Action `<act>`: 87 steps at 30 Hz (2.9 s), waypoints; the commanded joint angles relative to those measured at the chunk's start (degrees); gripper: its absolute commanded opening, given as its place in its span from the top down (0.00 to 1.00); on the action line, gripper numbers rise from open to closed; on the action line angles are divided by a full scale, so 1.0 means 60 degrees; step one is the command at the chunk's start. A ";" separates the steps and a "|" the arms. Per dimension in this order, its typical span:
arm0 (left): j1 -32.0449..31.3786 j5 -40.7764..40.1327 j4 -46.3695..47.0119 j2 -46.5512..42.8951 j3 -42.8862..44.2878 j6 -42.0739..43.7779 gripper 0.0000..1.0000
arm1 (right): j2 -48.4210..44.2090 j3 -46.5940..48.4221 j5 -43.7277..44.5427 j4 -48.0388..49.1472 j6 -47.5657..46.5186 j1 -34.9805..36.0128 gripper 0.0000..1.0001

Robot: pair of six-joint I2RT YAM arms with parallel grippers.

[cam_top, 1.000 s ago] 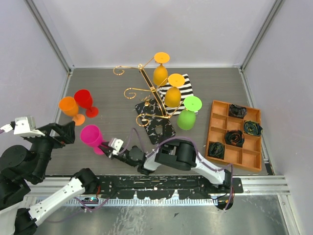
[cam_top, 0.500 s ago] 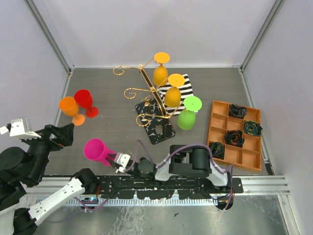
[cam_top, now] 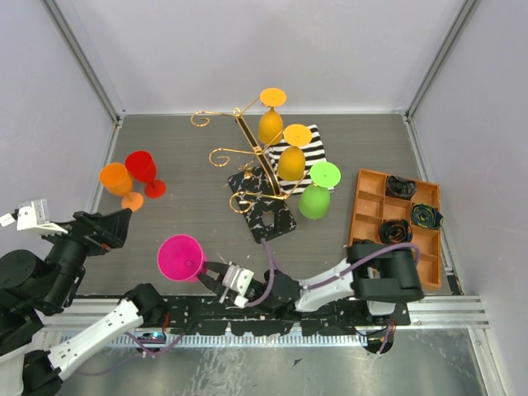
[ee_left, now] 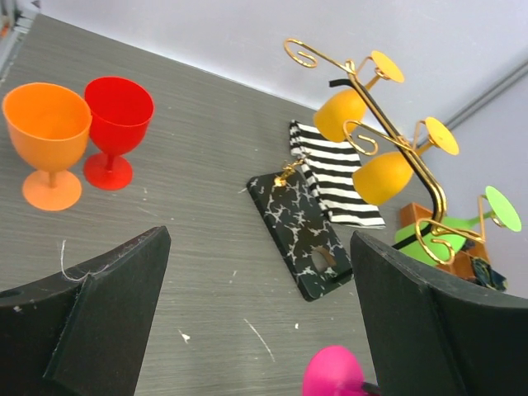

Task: Place the wine glass upside down on the wine glass rack
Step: Pick up the wine glass at the corner of the board, then turn the wine glass upside down at the wine rack.

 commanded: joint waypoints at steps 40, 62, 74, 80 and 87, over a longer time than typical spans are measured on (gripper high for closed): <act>-0.0060 0.5902 0.5755 0.1442 -0.1630 -0.2422 0.25 | -0.2037 0.2769 -0.1116 0.0489 -0.4383 -0.0334 0.99; -0.0058 0.6167 0.6192 0.1479 -0.1858 -0.2679 0.69 | -0.1378 0.3146 -0.0971 0.0917 -0.4495 -0.0970 0.99; -0.0058 0.6024 0.6085 0.1589 -0.1795 -0.2574 1.00 | -0.1591 0.2912 -0.1016 0.0426 -0.4113 -0.1015 0.91; -0.0058 0.5531 0.5584 0.1692 -0.1316 -0.1963 1.00 | -0.1833 0.2690 -0.1040 -0.0435 -0.3558 -0.1006 0.60; -0.0052 0.5162 0.5438 0.1616 -0.0950 -0.1413 1.00 | -0.2250 0.2139 -0.0705 -0.0951 -0.2758 -0.1002 0.45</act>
